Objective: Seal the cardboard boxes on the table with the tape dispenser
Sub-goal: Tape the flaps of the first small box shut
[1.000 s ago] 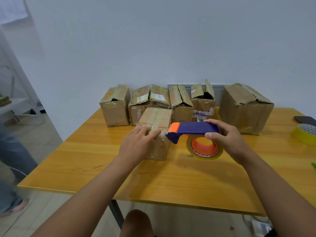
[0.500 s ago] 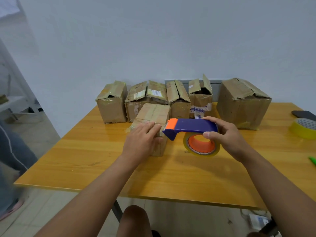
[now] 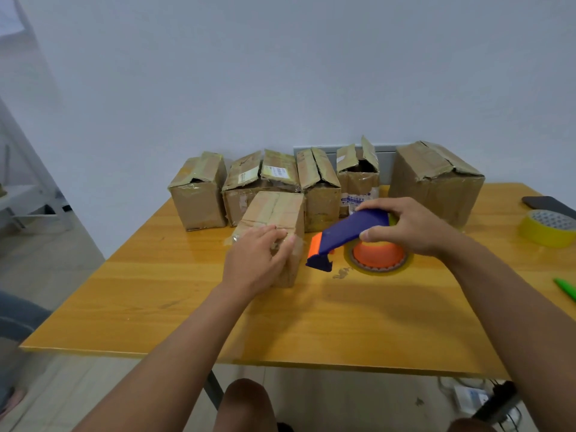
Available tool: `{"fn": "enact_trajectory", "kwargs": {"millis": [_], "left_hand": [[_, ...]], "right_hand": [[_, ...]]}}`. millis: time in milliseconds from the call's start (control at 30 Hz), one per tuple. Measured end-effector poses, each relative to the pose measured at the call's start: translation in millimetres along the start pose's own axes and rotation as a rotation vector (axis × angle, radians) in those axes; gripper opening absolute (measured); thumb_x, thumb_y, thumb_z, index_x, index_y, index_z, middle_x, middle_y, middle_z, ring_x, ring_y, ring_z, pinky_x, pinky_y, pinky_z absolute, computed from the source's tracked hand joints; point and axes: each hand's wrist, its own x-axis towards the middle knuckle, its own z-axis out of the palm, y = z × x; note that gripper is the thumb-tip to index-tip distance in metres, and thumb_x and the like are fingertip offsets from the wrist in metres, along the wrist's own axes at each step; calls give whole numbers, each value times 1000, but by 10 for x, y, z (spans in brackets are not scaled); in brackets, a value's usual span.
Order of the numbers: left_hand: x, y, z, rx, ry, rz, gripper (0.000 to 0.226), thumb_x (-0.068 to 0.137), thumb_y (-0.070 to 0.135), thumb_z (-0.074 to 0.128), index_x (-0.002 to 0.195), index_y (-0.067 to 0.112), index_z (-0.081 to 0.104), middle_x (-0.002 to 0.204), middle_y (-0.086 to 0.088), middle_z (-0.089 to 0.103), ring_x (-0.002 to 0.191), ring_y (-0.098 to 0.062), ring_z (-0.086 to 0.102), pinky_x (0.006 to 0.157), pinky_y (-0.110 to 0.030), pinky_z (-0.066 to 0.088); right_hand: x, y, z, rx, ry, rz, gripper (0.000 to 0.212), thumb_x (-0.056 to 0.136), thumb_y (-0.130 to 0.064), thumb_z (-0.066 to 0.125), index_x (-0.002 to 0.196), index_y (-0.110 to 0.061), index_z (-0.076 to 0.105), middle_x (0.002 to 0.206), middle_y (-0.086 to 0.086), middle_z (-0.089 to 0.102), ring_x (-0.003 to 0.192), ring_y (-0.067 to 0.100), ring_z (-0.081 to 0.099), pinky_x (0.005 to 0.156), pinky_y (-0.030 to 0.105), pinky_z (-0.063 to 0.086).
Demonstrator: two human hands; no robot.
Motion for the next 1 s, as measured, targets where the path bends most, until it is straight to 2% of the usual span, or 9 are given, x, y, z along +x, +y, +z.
{"fn": "enact_trajectory", "kwargs": {"millis": [67,133,233,333,500,533,733,867,1000], "left_hand": [[47,63,40,-34,43,-61,53,93,67,34,104,31,72,94,13,65,97,-12,59,64,-26,40],[81,93,78,-21,69,-119,49,90,68,42,94,30,72,83,13,62,87,-11,57,57,-28,38],[94,112,121,15,70,-171,36,89,58,56,99,26,70,93,9,68,96,-12,55,62,-29,41],[84,108,144,23,61,-165,32,89,53,59,103,26,69,100,9,69,101,-13,55,67,-28,44],[62,105,82,-11,80,-148,34,91,50,58,110,23,70,106,7,69,104,-14,57,94,-39,48],[60,98,78,-12,78,-151,34,91,50,58,110,24,70,107,8,68,105,-14,56,93,-38,48],[36,136,109,40,84,-117,27,88,44,62,105,23,66,105,7,66,99,-14,54,81,-33,46],[-6,141,122,93,100,-87,30,89,45,62,108,21,64,110,4,65,104,-17,54,86,-33,46],[5,221,239,150,229,-131,30,88,47,63,90,17,66,95,-1,68,93,-24,60,88,-40,49]], "right_hand": [[99,-92,-8,-38,-29,9,42,78,-43,77,116,-31,65,107,-17,57,93,6,56,72,20,42],[185,-159,6,-45,-55,32,29,83,-35,74,109,-24,71,98,-15,61,87,6,57,68,20,43],[253,-254,66,49,-60,75,14,85,-33,71,90,-21,77,76,-12,67,75,5,59,62,19,43],[290,-290,90,76,-14,116,18,84,-37,70,78,-22,78,64,-15,66,69,7,55,63,25,41],[279,-132,176,-241,-153,222,36,73,-57,70,80,-21,76,85,10,68,77,22,60,67,44,51],[240,-55,222,-270,-118,247,37,73,-56,71,84,-21,74,88,8,67,81,22,60,69,43,52],[31,299,534,51,532,263,42,81,-41,75,113,-20,61,102,-1,60,90,18,57,67,24,44],[31,351,805,198,698,243,50,83,-37,75,125,-17,58,107,-3,59,93,14,58,68,14,43],[72,274,1055,277,779,230,52,83,-34,76,128,-17,57,106,-7,58,87,-8,57,65,2,41]]}}
